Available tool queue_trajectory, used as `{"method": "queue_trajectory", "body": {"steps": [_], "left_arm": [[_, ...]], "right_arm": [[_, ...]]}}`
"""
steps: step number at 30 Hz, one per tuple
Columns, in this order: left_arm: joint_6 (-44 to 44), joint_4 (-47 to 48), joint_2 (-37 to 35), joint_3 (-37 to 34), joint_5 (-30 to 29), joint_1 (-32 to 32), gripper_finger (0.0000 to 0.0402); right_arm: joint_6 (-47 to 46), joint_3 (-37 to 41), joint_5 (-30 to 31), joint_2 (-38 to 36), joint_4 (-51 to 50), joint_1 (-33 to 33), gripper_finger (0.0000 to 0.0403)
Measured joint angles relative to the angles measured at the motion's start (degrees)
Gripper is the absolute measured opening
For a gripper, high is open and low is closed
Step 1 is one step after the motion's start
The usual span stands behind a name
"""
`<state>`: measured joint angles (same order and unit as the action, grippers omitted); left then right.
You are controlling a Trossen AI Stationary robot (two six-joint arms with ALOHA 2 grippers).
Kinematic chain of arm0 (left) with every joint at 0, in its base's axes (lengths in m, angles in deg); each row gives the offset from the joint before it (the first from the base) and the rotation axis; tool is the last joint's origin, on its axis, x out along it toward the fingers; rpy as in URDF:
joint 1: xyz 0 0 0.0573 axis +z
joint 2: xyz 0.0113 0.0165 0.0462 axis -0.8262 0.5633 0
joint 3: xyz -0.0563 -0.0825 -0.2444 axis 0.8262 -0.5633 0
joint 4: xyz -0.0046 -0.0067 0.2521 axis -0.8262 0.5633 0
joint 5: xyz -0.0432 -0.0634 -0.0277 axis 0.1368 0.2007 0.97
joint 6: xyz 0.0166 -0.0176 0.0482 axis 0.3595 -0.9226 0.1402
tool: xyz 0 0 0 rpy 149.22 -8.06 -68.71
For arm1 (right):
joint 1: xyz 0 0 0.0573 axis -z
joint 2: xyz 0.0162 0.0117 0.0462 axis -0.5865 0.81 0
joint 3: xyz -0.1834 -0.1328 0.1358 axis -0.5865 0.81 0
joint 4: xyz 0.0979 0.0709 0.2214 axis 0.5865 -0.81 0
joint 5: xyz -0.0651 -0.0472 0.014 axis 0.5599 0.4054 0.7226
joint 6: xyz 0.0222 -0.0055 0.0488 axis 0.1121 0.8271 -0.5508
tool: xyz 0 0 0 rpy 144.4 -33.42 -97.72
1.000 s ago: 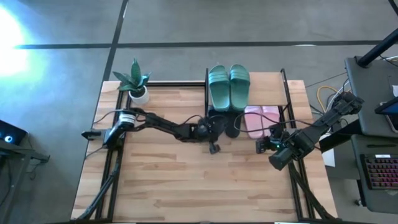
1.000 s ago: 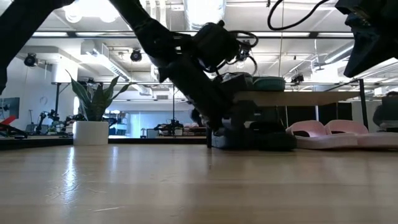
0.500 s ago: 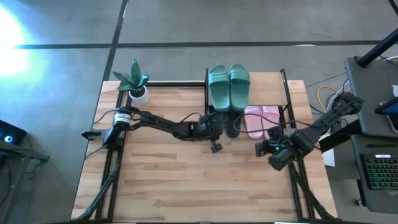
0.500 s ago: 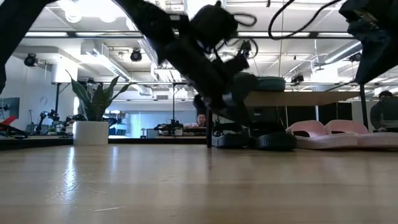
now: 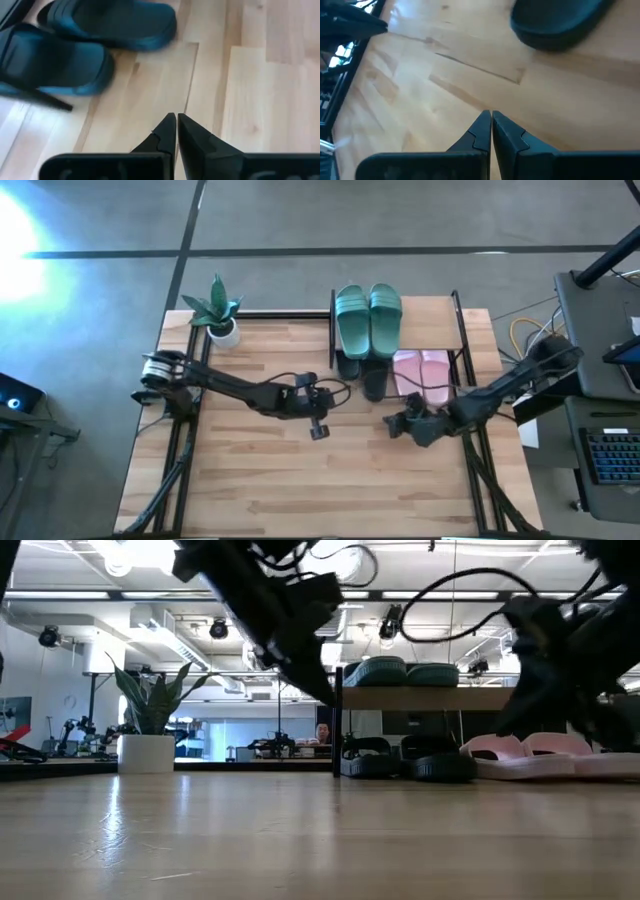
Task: Pick and place slides into the shelf
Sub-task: Adjust the slides under the shelf
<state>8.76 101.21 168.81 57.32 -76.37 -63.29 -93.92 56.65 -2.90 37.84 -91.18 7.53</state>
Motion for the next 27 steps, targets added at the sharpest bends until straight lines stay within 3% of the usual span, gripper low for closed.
{"method": "queue_trajectory", "body": {"steps": [3, 8, 14, 18, 24, 27], "left_arm": [[-2.2, 0.8, -3.4, -3.7, -0.8, 0.1, 0.0003], [-5.2, -1.1, -8.2, -8.6, -4.3, 0.1, 0.0003], [-5.7, -2.2, -12.7, -12.4, -7.0, 0.1, 0.0003], [-5.7, -3.0, -13.6, -14.3, -7.4, 0.1, 0.0003], [-5.7, -2.9, -13.6, -15.1, -7.0, 0.0, 0.0003], [-5.7, -3.3, -13.6, -15.4, -7.0, 0.0, 0.0003]], "right_arm": [[5.8, 1.4, -1.9, 5.2, 9.5, 3.7, 0.0008], [6.2, 2.3, -3.6, 12.2, 14.5, 8.7, 0.0008], [7.4, 1.6, 1.5, 18.7, 18.1, 15.1, 0.0008], [7.0, 0.6, 2.7, 20.2, 18.1, 20.1, 0.0008], [10.1, -2.4, 13.1, 17.6, 17.5, 22.3, 0.0008], [12.0, -4.6, 11.9, 17.0, 18.1, 22.1, 0.0008]]}}
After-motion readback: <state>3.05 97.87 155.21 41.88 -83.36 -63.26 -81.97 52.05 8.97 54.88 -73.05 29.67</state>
